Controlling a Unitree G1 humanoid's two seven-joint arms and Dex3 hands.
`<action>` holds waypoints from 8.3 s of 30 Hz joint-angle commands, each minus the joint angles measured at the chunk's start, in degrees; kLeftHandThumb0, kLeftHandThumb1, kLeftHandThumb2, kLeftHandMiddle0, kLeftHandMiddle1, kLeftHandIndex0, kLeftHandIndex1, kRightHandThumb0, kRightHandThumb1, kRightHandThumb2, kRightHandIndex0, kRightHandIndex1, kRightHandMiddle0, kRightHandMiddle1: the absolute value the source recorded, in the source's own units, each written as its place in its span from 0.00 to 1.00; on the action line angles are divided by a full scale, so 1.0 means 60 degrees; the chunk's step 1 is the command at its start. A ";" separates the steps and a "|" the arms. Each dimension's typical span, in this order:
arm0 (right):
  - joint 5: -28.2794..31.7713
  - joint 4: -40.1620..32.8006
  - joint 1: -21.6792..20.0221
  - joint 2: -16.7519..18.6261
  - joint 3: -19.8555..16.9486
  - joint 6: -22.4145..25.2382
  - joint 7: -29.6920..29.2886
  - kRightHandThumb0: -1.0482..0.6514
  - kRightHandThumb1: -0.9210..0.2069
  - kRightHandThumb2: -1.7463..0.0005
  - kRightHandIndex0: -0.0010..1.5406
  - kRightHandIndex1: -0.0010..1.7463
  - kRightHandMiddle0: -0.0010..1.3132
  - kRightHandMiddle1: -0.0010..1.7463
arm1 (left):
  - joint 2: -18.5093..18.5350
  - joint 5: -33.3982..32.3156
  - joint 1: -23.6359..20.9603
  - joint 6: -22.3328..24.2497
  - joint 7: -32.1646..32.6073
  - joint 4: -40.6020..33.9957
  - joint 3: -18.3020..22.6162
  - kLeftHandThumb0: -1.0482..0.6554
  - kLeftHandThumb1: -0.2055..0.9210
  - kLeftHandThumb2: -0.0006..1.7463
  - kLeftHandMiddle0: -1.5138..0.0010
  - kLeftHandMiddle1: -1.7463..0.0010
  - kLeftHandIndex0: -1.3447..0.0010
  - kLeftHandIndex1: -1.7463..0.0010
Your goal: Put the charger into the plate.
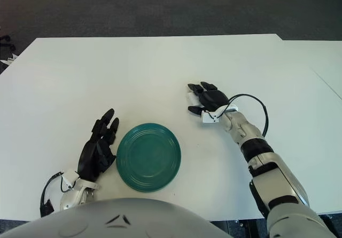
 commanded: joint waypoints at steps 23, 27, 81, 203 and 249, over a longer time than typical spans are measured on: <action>-0.0076 0.0377 -0.1433 -0.1016 0.1134 -0.1291 0.3763 0.03 0.00 0.63 0.11 0.01 0.00 0.16 | -0.0022 -0.0193 0.0442 0.0562 0.0053 -0.0734 -0.0328 0.02 1.00 0.61 0.86 1.00 1.00 0.73; -0.0045 0.0499 -0.1620 -0.1054 0.1208 -0.1416 0.4074 0.03 0.00 0.63 0.11 0.01 0.00 0.15 | -0.0002 -0.0243 0.0528 0.0596 0.0043 -0.0895 -0.0409 0.02 1.00 0.61 0.86 1.00 1.00 0.73; -0.0396 0.1421 -0.1197 -0.0374 0.1137 -0.1811 -0.0859 0.34 0.54 0.25 0.62 1.00 0.46 1.00 | -0.0110 -0.0506 0.0709 0.1203 0.0499 -0.1459 -0.0354 0.01 1.00 0.60 0.87 1.00 1.00 0.73; -0.0020 -0.2298 -0.1122 -0.0678 -0.0134 -0.0022 -0.0549 0.34 0.54 0.24 0.68 1.00 0.47 1.00 | -0.0069 -0.0711 -0.0018 0.0269 0.0129 -0.0032 0.0274 0.01 1.00 0.61 0.89 1.00 1.00 0.77; 0.0783 -1.1009 0.2596 -0.0111 -0.1000 0.0753 0.3518 0.33 0.57 0.22 0.73 1.00 0.48 1.00 | -0.0177 -0.0200 -0.0030 -0.0116 0.0253 0.0174 0.0264 0.02 1.00 0.62 0.88 1.00 1.00 0.75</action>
